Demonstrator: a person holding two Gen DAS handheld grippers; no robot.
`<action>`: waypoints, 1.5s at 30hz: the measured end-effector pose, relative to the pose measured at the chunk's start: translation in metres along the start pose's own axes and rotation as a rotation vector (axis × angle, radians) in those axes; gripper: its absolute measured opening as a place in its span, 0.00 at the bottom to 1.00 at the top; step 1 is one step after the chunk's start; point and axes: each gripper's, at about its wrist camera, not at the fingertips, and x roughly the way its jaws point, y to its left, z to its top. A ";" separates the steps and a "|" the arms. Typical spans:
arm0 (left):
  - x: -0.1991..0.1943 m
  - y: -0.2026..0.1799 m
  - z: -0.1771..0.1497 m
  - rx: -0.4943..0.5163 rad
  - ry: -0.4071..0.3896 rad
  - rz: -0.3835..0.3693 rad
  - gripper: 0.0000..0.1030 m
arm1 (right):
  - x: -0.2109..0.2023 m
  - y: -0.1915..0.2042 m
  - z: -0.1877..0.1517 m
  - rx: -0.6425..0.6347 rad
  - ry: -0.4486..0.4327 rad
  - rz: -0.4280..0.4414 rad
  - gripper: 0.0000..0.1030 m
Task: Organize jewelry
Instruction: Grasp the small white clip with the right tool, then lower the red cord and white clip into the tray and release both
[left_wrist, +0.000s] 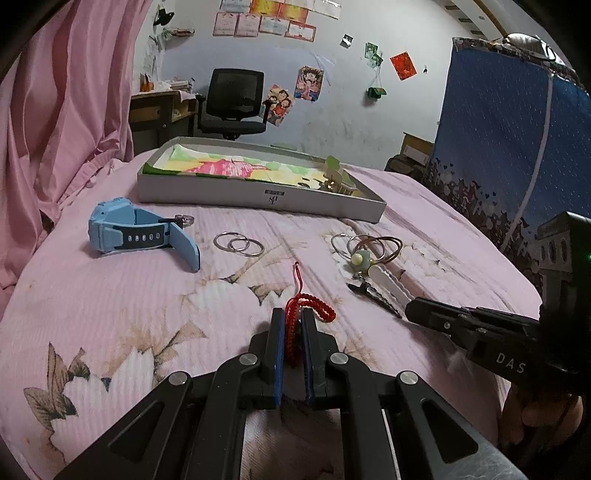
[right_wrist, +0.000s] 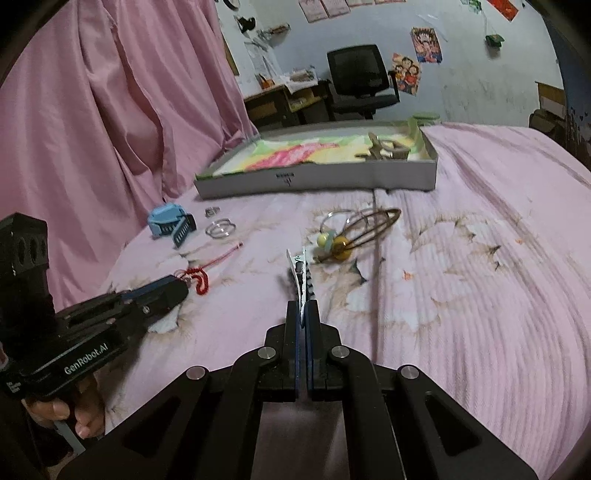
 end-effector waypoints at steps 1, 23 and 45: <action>-0.001 -0.001 0.000 0.000 -0.009 0.002 0.08 | -0.001 0.000 0.001 0.000 -0.006 0.002 0.03; -0.027 -0.018 0.070 -0.012 -0.363 0.112 0.08 | -0.047 0.007 0.080 -0.032 -0.490 0.023 0.03; 0.095 0.004 0.169 0.012 -0.329 0.155 0.08 | 0.066 -0.032 0.183 -0.045 -0.426 -0.008 0.03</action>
